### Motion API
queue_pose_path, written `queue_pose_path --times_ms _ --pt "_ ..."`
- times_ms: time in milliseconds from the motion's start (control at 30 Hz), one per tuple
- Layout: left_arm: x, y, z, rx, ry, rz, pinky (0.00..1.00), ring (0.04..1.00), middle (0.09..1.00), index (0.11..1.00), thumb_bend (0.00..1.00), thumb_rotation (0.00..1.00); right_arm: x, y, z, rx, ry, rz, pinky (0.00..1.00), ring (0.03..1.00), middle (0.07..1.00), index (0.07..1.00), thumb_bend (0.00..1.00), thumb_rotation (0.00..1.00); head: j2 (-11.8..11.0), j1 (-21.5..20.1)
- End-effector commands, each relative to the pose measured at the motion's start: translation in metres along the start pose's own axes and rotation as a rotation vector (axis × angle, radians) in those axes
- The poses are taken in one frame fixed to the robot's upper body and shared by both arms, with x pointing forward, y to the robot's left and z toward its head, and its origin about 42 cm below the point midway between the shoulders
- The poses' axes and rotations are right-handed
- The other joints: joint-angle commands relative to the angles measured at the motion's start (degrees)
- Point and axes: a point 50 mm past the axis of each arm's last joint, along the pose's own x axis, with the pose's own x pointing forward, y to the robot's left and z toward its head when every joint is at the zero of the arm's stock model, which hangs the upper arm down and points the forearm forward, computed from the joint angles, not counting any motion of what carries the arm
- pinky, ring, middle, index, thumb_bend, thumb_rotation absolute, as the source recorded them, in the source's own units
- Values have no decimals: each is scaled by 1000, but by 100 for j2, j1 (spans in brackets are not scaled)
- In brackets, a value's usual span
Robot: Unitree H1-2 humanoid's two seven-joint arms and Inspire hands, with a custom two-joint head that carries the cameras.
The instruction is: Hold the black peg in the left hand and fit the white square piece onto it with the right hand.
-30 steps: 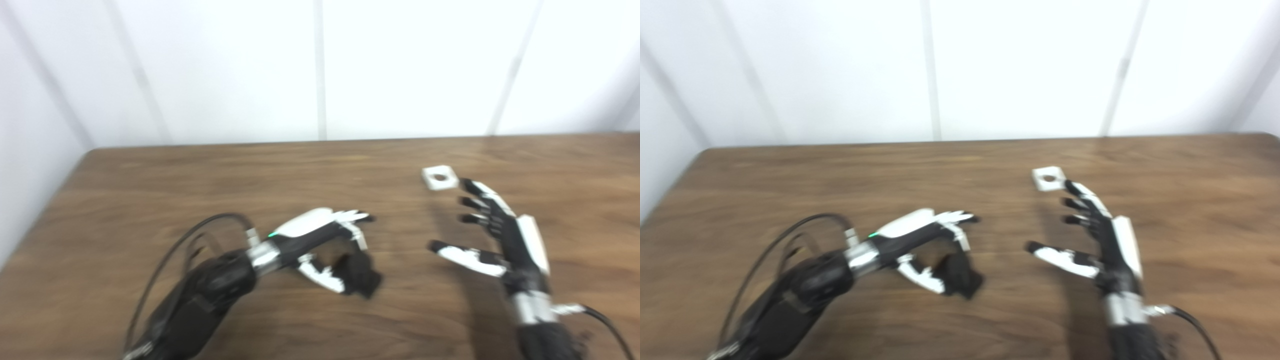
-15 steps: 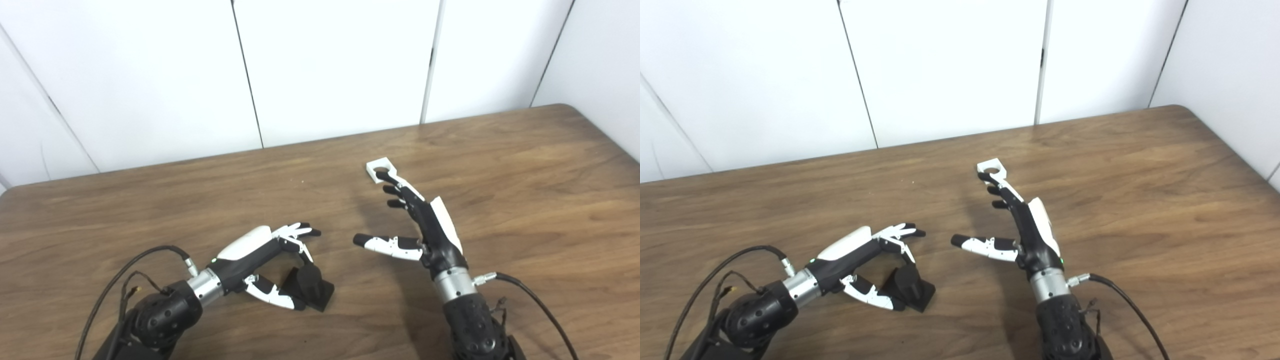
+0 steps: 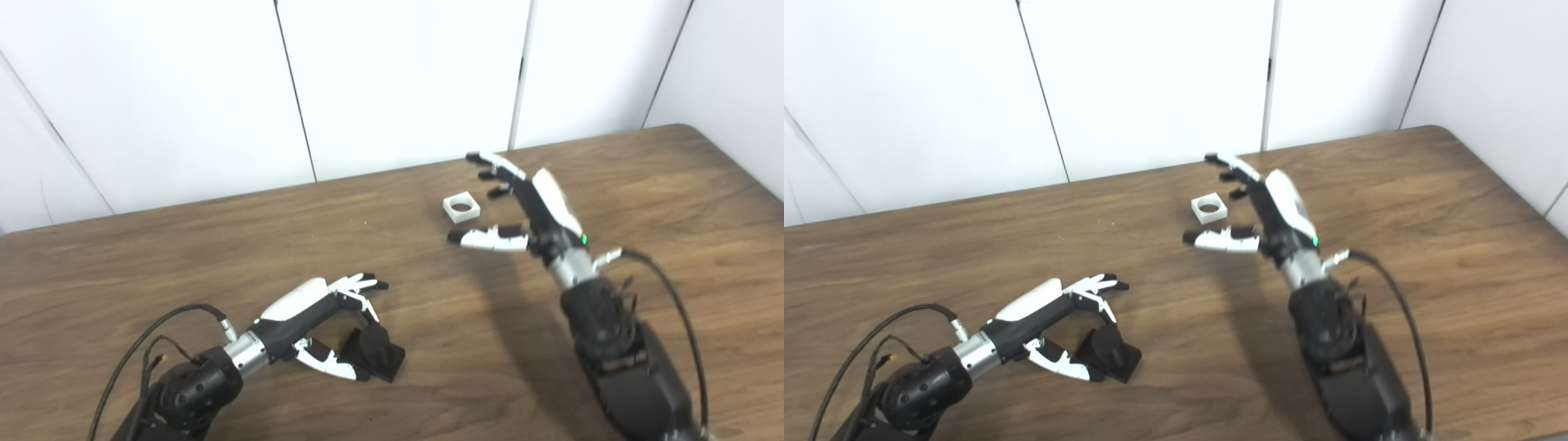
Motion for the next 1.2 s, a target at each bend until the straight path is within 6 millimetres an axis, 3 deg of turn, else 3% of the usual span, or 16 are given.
queue_pose_path --times_ms 0,167,333,533,800,1167 --pt "-13 -9 -13 17 67 -75 1000 1000 943 492 522 65 26 -25 15 -62 -63 -17 646 808 874 829 767 209 9 -5" --pt "-16 -10 -13 22 67 -76 997 1000 944 492 522 66 67 -45 16 -218 -34 53 662 838 895 830 749 211 20 18" --pt "-17 -10 -13 17 69 -79 1000 1000 944 492 522 65 98 -55 20 -378 -1 135 603 820 917 825 761 180 16 38" --pt "-18 -11 -13 16 78 -73 1000 1000 946 492 522 66 132 -61 26 -549 22 247 753 950 972 825 780 150 17 72" --pt "-19 -9 -13 17 87 -73 1000 1000 947 492 521 67 156 -69 36 -669 66 444 864 999 1000 834 895 132 33 123" --pt "-20 -12 -10 8 95 -79 1000 1000 946 492 521 67 173 -56 45 -800 136 560 992 1000 1000 836 917 202 76 222"
